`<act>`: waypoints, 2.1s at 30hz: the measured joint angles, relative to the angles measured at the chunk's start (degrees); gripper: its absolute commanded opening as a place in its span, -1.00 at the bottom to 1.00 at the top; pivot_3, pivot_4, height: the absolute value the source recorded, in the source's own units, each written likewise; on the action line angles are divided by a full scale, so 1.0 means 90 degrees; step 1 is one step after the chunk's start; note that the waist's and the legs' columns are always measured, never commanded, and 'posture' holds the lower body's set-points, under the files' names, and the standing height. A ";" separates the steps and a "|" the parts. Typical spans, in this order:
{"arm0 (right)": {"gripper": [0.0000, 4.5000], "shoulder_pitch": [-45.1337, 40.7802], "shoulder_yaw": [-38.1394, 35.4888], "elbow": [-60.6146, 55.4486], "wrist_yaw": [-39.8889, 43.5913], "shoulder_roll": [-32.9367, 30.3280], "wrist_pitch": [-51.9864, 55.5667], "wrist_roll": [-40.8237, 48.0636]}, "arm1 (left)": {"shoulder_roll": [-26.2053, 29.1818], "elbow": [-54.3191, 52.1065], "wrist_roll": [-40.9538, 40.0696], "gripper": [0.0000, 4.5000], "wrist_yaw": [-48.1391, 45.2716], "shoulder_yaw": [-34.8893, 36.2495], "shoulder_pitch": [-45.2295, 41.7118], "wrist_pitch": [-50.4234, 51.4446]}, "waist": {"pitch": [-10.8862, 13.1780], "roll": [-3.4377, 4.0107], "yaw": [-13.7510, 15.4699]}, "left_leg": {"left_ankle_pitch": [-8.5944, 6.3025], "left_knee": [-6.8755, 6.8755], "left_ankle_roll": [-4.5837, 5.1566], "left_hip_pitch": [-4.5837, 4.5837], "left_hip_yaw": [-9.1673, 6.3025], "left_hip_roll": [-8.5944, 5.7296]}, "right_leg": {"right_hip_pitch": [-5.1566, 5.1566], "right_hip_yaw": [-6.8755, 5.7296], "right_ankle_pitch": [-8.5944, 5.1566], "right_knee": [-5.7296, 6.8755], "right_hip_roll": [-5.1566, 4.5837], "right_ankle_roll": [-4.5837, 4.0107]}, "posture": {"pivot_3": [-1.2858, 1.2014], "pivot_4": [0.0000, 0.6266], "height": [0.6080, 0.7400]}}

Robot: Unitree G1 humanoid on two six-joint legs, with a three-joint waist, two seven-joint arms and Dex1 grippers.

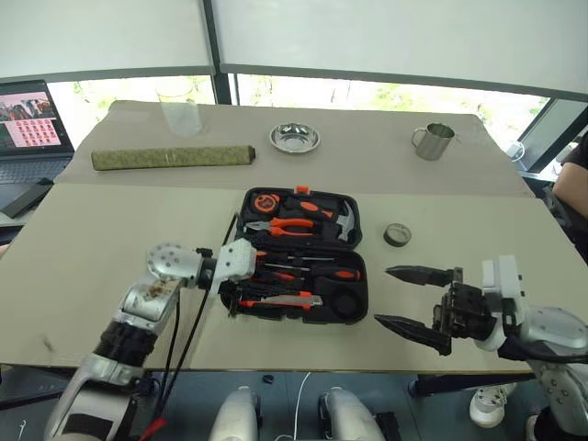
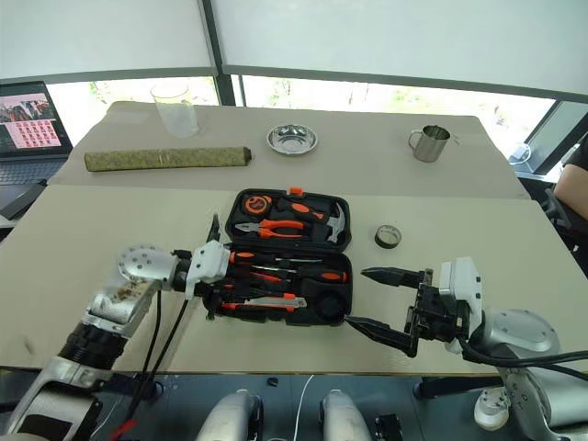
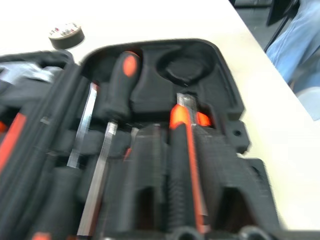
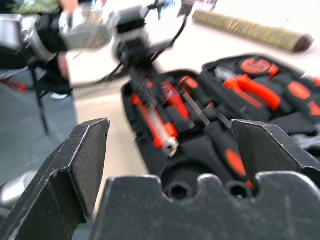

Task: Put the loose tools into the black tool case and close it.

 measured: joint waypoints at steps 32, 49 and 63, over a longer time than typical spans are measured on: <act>1.00 -0.0123 0.0101 -0.0129 -0.0439 0.0121 0.0052 -0.0083 | -0.0048 -0.0789 0.0249 -0.97 0.0879 -0.0256 0.0436 0.1360 | -0.0087 0.0126 0.0025 | -0.0012 0.0021 0.0014 0.0092 0.0004 0.0001 | 0.0109 0.0005 -0.0036 -0.0019 -0.0006 0.0055 | 0.03 -0.52 1.00; 1.00 0.0019 0.0101 -0.0233 -0.0525 0.0140 0.0159 0.0342 | -0.0281 -0.0121 0.0350 -0.97 0.0921 -0.0252 0.0334 0.0208 | -0.0080 0.0118 0.0008 | -0.0013 0.0021 0.0015 0.0075 0.0003 0.0002 | 0.0098 0.0004 -0.0034 -0.0029 -0.0004 0.0059 | 0.03 -0.52 1.00; 1.00 0.0080 0.0098 -0.0288 -0.0529 0.0135 0.0186 0.0390 | -0.0331 -0.0616 0.0318 -0.97 0.1508 -0.0401 0.0333 0.2231 | -0.0098 0.0135 -0.0012 | -0.0013 0.0012 0.0015 0.0110 0.0002 0.0002 | 0.0124 0.0009 -0.0065 -0.0031 -0.0004 0.0024 | 0.03 -0.52 1.00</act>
